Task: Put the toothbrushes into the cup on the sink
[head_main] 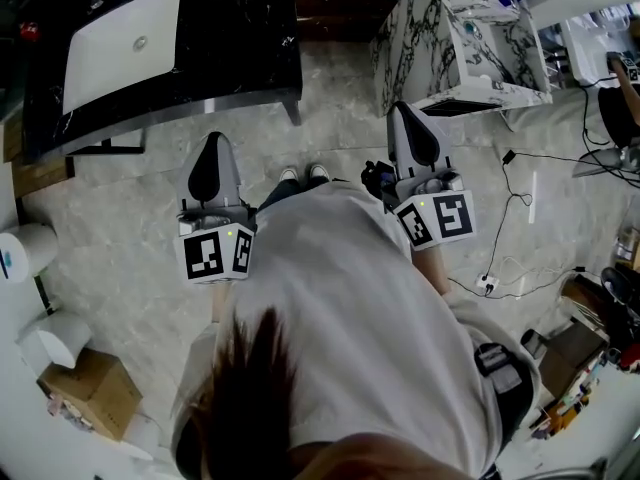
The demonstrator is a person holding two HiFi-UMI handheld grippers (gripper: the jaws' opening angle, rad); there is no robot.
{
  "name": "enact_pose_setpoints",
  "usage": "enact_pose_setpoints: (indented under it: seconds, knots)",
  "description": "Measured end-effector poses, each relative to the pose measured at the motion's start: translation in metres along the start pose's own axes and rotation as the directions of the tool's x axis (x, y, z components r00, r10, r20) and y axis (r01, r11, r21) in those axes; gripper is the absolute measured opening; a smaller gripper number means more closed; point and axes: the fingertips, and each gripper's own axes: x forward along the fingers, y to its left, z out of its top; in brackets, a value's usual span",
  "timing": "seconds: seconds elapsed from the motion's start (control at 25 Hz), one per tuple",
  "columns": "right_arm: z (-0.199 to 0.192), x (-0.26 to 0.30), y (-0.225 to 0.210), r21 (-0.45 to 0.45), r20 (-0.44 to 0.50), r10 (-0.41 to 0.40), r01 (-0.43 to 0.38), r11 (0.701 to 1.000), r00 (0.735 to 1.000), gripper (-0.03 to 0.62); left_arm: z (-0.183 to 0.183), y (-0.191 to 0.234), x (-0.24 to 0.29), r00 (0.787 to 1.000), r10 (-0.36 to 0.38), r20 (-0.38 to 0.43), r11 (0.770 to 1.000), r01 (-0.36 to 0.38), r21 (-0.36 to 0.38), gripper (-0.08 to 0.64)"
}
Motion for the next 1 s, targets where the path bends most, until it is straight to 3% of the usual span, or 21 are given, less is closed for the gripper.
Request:
enact_pose_setpoints:
  seconds: [0.44,1.0]
  knots:
    - [-0.004,0.015,0.024,-0.002,-0.009,0.003,-0.003,1.0,1.0,0.017,0.001,0.027,-0.003,1.0,-0.015,-0.022,1.0,0.015,-0.006,0.025]
    - [-0.006,0.007,-0.006,-0.071,-0.039,-0.074,0.071,0.995,0.996,0.017,0.001,0.026,0.005,0.999,-0.034,-0.027,0.999,0.034,-0.002,0.025]
